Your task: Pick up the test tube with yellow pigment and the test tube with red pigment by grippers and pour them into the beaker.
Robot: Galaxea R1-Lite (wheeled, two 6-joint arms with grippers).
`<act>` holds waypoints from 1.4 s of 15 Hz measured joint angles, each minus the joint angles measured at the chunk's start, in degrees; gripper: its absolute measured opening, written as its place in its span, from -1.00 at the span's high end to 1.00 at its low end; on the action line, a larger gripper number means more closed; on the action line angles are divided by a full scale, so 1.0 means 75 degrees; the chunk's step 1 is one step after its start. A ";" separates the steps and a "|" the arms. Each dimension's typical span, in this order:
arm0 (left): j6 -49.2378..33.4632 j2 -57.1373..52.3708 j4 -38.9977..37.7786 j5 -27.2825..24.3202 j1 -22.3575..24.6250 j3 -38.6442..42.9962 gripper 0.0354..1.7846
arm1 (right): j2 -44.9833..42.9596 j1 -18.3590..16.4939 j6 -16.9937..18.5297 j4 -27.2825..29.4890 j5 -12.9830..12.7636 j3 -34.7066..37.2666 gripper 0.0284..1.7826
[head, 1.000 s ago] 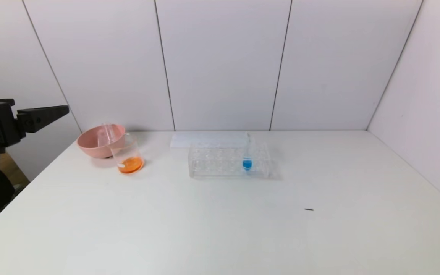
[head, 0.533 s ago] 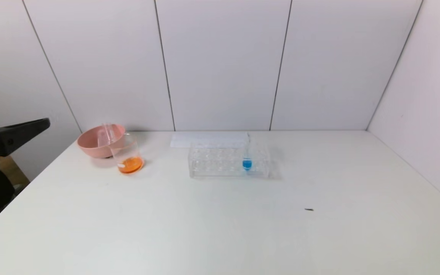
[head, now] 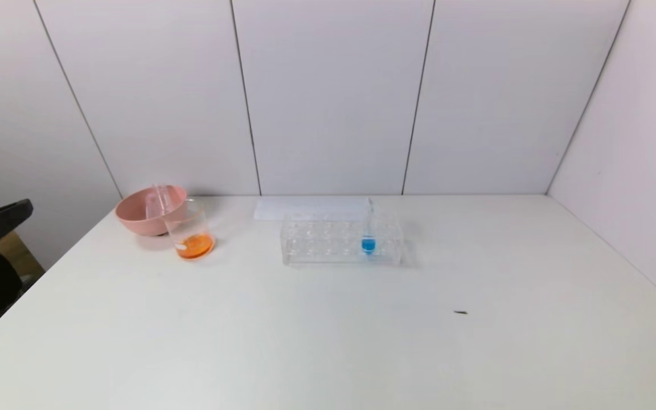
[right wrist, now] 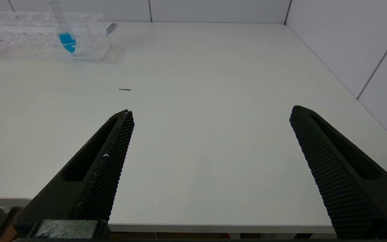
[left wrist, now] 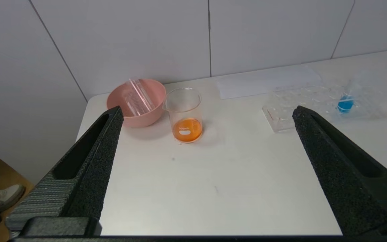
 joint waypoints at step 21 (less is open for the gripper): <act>0.0151 -0.3547 0.1684 -0.0023 -0.0002 0.0970 -0.98 | 0.0000 0.0003 0.0007 0.0000 0.0000 0.0000 -0.91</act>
